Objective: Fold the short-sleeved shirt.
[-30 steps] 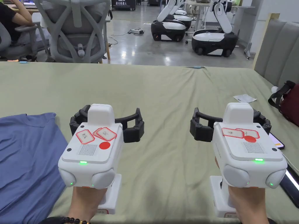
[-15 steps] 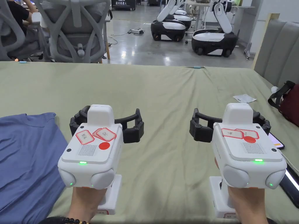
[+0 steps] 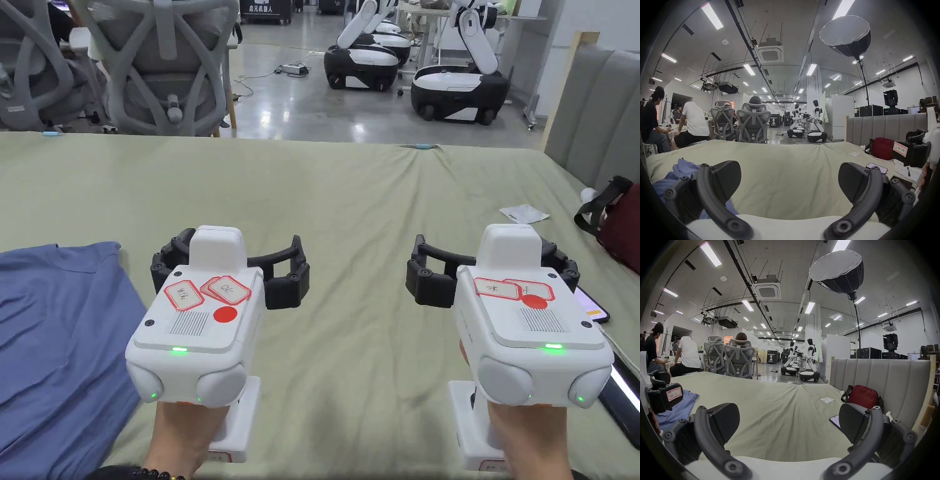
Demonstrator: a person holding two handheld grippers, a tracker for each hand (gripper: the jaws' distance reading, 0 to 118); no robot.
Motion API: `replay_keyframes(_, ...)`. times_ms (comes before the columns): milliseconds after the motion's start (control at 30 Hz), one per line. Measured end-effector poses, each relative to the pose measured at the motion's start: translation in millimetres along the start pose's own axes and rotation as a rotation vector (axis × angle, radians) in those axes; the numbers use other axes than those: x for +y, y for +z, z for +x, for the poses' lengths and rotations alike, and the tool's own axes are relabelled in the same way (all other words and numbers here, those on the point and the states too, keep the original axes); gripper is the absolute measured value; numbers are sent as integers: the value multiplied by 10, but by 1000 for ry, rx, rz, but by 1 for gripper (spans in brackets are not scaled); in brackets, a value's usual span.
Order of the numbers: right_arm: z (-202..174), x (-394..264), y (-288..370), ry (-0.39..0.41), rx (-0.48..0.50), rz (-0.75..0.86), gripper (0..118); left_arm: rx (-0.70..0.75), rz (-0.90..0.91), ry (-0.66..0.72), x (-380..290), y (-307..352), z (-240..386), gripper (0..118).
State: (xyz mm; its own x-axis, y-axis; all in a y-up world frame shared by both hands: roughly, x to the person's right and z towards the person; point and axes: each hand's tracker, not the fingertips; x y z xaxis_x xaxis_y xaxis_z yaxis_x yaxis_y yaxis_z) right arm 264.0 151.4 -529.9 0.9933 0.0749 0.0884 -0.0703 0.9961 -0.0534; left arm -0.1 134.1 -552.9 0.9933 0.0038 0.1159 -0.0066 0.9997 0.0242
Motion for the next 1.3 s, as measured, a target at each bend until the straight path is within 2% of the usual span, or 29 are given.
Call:
replay_keyframes(300,6,13,1,4,-4,3,118,-14,-17,5,15,-14,11,118)
replay_keyframes(333,10,16,-1,4,-1,-2,118,-18,-20,4,18,-11,13,115)
replay_keyframes(367,14,16,7,3,2,-2,118,-25,-18,4,18,-1,17,104)
replay_keyframes(400,18,16,17,0,11,5,110,-26,-11,-1,19,11,26,83)
replay_keyframes(433,17,11,27,-3,12,17,86,-14,-6,-15,22,10,42,41)
replay_keyframes(467,7,13,30,2,-3,23,54,8,-6,-37,17,-1,59,11)
replay_keyframes(500,-2,14,25,16,-23,22,18,22,-13,-49,15,-15,73,0)
replay_keyframes(533,-7,10,8,34,-44,17,0,33,-13,-47,18,-16,79,0)
replay_keyframes(600,-3,-3,19,26,-42,20,0,-20,-23,-1,30,-8,56,0)
replay_keyframes(767,-36,-1,-8,21,-39,17,0,6,-20,-18,60,24,-21,0)
replay_keyframes(867,-259,61,-85,-24,3,11,0,60,-3,-6,110,122,-283,0)
replay_keyframes(967,-713,158,-177,-29,107,15,0,174,-1,-4,189,290,-745,0)
replay_keyframes(1067,-1302,240,-225,-4,245,43,0,324,3,-17,236,588,-1241,0)
replay_keyframes(1167,-1831,292,-202,-19,379,51,0,435,-20,-26,243,882,-1673,0)
replay_keyframes(1300,-2374,311,-104,11,517,64,0,531,-43,-33,225,1159,-2022,0)
